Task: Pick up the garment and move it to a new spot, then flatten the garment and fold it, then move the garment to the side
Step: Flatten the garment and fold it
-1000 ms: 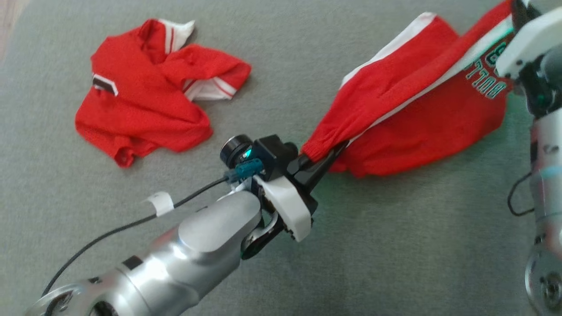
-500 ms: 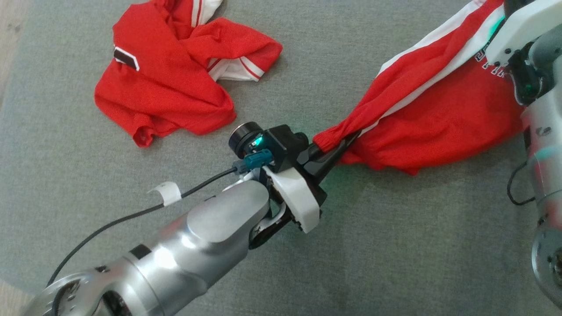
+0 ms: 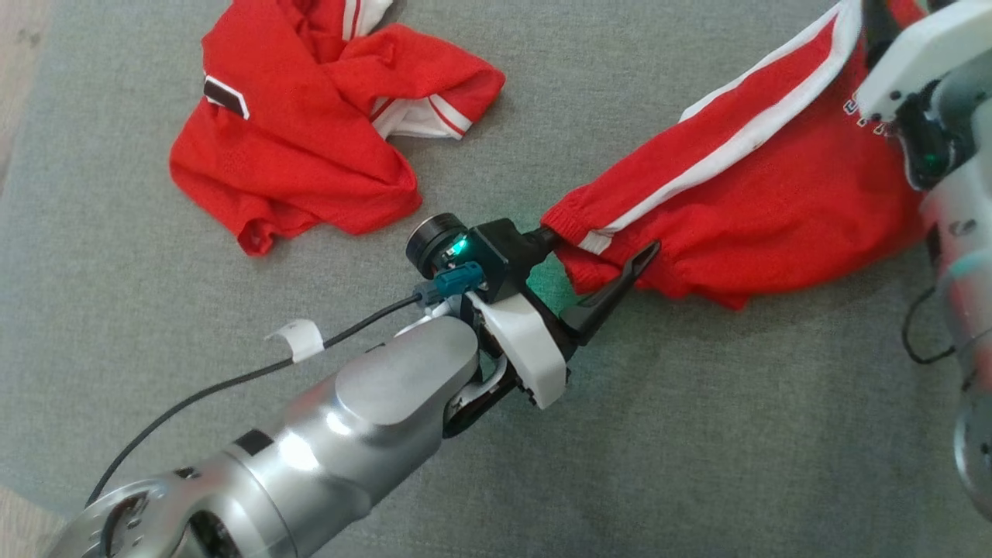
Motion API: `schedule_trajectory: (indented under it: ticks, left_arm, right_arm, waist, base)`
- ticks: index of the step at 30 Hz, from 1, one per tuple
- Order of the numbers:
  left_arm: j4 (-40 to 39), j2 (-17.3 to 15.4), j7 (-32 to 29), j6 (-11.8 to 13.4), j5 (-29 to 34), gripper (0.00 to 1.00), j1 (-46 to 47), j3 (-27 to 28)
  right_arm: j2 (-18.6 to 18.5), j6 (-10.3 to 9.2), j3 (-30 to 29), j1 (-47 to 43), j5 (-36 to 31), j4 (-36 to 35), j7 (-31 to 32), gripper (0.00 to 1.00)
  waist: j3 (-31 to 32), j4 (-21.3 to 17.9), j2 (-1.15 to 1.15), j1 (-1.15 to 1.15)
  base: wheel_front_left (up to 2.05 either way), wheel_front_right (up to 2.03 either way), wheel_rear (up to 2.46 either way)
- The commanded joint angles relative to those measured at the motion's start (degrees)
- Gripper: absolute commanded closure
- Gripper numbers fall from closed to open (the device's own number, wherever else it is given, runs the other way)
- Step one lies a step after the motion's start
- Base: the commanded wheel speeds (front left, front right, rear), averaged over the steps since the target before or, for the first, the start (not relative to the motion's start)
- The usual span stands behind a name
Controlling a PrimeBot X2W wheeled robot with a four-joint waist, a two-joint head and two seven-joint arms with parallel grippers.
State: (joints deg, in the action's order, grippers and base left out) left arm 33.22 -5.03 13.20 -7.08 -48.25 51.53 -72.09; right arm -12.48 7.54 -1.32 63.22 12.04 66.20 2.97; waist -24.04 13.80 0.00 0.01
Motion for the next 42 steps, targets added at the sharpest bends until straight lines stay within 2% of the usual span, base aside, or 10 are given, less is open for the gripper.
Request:
schedule_trajectory:
  ticks: [1,8,15,21,24,27,28,33,38,42]
  left_arm:
    - [-0.7,-0.6,0.8,-0.1,0.3,0.00,1.7,1.4]
    - [0.0,-2.4,1.2,0.0,-0.5,0.00,-0.3,2.0]
    - [-0.4,-5.3,1.2,0.8,-1.7,0.00,-3.5,2.4]
    - [-1.1,-7.8,1.3,2.8,-2.4,0.00,-5.5,3.5]
    - [-2.1,-9.5,1.5,4.8,-3.4,0.00,-6.9,5.7]
    - [-4.0,-11.3,1.7,8.2,-3.7,0.00,-8.4,9.9]
    - [-6.8,-12.6,1.8,10.9,-1.9,0.00,-9.4,14.0]
    - [-15.8,-14.4,1.8,16.9,4.8,0.00,-16.3,26.1]
    - [-21.7,-14.0,1.8,19.4,11.3,0.00,-25.7,34.6]
    - [-23.7,-12.1,1.8,19.9,15.1,0.00,-33.3,40.1]
  right_arm:
    - [-0.2,-0.05,0.9,1.9,1.0,-0.9,-1.0,0.00]
    - [-1.3,-0.05,2.0,0.2,4.4,1.1,-3.6,0.00]
    - [-2.0,-0.05,5.0,-3.7,9.2,-0.1,-5.9,0.00]
    - [-2.8,-0.05,7.7,-7.3,13.3,-3.1,-8.2,0.00]
    - [-3.7,-0.05,9.6,-10.0,15.5,-5.8,-10.9,0.00]
    - [-4.2,-0.05,11.9,-13.2,17.6,-9.3,-13.5,0.00]
    - [-4.7,-0.05,13.4,-15.4,19.0,-12.0,-14.8,0.00]
    - [-5.4,-0.05,15.5,-21.7,20.4,-19.5,-17.2,0.00]
    - [-3.5,-0.05,13.0,-29.5,19.3,-27.2,-17.9,0.00]
    - [0.2,-0.05,8.7,-37.9,15.4,-34.3,-17.9,0.00]
  waist:
    - [0.8,-0.2,0.00,-0.01]
    - [5.2,-1.2,0.00,-0.01]
    - [10.7,-2.8,0.00,-0.01]
    - [14.3,-3.9,0.00,-0.01]
    - [16.5,-4.2,0.00,-0.01]
    - [18.4,-4.5,0.00,-0.01]
    - [19.3,-4.8,0.00,-0.01]
    - [21.4,-5.5,0.00,-0.01]
    - [23.1,-6.3,0.00,-0.01]
    - [23.9,-6.9,0.00,-0.01]
  base:
    - [0.00,0.00,0.00]
    - [0.00,0.00,0.00]
    - [0.00,0.00,0.00]
    - [0.00,0.00,0.00]
    - [0.00,0.00,0.00]
    - [0.00,0.00,0.00]
    - [0.00,0.00,0.00]
    - [0.00,0.00,0.00]
    - [0.00,0.00,0.00]
    - [0.00,0.00,0.00]
